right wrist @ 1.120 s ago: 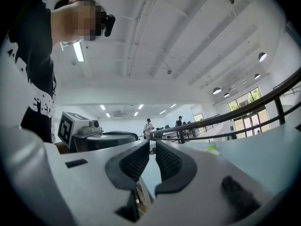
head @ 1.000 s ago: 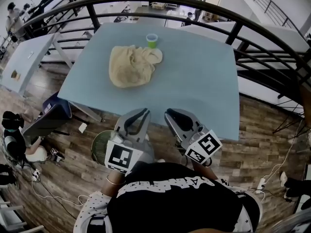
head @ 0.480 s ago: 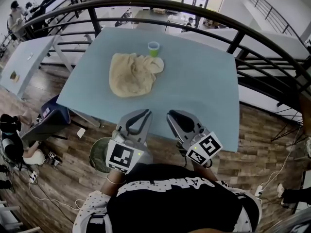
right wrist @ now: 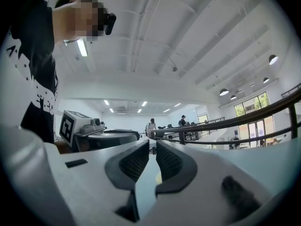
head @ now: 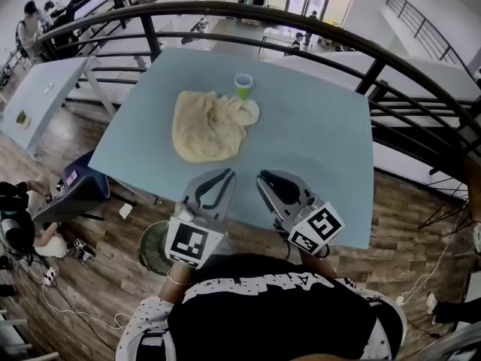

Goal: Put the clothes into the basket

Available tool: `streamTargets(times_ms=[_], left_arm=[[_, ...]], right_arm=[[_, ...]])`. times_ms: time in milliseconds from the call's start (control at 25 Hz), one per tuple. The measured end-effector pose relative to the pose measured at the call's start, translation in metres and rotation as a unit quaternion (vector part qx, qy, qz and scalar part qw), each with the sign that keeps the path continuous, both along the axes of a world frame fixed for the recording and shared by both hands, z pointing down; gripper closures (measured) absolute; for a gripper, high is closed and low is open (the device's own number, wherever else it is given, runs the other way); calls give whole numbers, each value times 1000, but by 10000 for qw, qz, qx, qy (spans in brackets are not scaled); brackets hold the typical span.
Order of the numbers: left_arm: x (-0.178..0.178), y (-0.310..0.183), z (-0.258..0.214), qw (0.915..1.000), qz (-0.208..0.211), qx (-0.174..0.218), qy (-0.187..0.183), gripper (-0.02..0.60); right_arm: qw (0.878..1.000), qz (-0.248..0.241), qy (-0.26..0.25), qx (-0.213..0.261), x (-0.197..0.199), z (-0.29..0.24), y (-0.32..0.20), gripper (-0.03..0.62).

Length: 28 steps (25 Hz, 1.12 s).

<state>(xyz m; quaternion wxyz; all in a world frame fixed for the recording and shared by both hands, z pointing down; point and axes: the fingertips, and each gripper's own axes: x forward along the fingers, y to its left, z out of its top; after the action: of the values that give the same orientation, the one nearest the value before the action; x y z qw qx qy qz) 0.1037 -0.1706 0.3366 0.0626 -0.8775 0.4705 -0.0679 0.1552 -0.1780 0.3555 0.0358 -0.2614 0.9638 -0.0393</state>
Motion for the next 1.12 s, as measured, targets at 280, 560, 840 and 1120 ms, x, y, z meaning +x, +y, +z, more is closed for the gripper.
streamTargets(times_ms=[280, 560, 840, 1120], left_arm=[[-5, -21, -1, 10000, 44, 28, 33, 566], [-15, -44, 1, 9999, 101, 20, 66, 566], [-25, -65, -3, 9996, 255, 46, 106, 566], [-48, -82, -1, 9991, 277, 89, 315, 566]], right_arm=[[9999, 44, 98, -1, -4, -1, -19, 562], [9998, 128, 169, 13, -12, -1, -40, 562], [9992, 289, 255, -52, -21, 1, -59, 562], [9985, 346, 430, -34, -41, 3, -75, 562]])
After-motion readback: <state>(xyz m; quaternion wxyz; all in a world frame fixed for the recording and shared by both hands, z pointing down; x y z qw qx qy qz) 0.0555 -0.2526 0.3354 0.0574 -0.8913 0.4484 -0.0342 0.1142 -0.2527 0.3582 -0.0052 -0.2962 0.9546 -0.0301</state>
